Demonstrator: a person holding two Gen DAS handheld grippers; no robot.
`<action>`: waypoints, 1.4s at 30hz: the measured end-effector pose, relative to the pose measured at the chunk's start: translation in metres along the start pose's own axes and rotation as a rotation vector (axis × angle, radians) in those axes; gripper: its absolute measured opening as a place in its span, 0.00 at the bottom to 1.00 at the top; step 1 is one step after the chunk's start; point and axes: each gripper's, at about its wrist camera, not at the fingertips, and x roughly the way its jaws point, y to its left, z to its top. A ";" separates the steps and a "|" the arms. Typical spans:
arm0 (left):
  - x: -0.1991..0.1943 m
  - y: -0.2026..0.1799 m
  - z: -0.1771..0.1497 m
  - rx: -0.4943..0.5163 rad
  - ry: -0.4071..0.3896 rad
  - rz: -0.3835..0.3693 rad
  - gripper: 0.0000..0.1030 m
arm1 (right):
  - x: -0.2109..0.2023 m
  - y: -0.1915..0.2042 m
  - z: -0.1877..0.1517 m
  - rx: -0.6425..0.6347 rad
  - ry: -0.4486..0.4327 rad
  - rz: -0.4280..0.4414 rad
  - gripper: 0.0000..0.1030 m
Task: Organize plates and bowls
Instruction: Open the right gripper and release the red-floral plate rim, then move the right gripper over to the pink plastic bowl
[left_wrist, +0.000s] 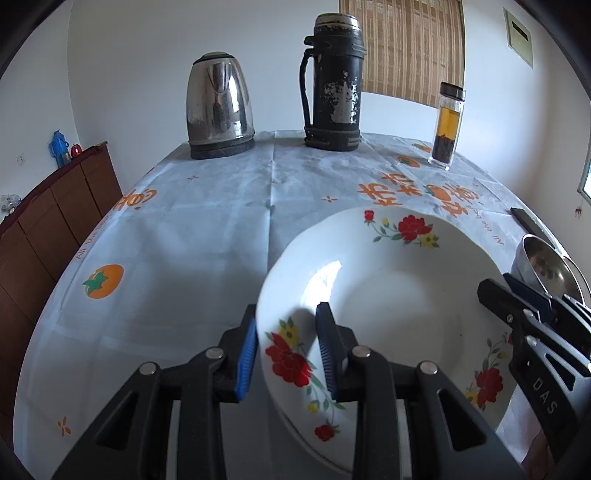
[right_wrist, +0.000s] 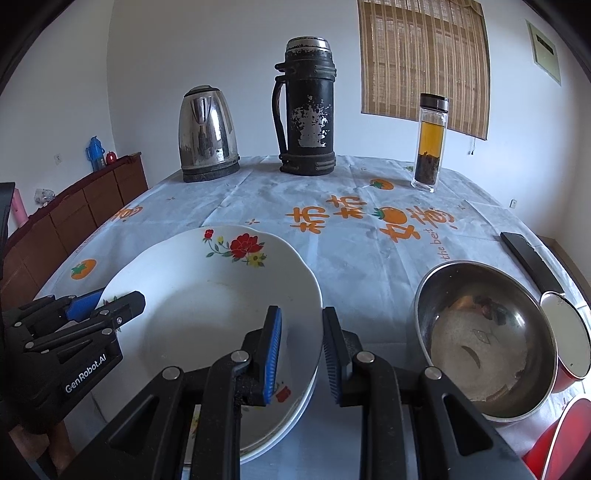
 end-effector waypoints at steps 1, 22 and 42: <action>0.001 0.000 0.000 0.001 0.002 0.000 0.27 | 0.000 0.000 0.000 0.000 0.003 -0.001 0.25; 0.001 -0.002 -0.002 0.012 0.004 0.017 0.27 | 0.007 0.002 0.000 -0.012 0.048 0.006 0.27; -0.006 -0.004 -0.001 0.025 -0.034 0.029 0.57 | 0.001 0.020 -0.001 -0.110 0.019 0.018 0.61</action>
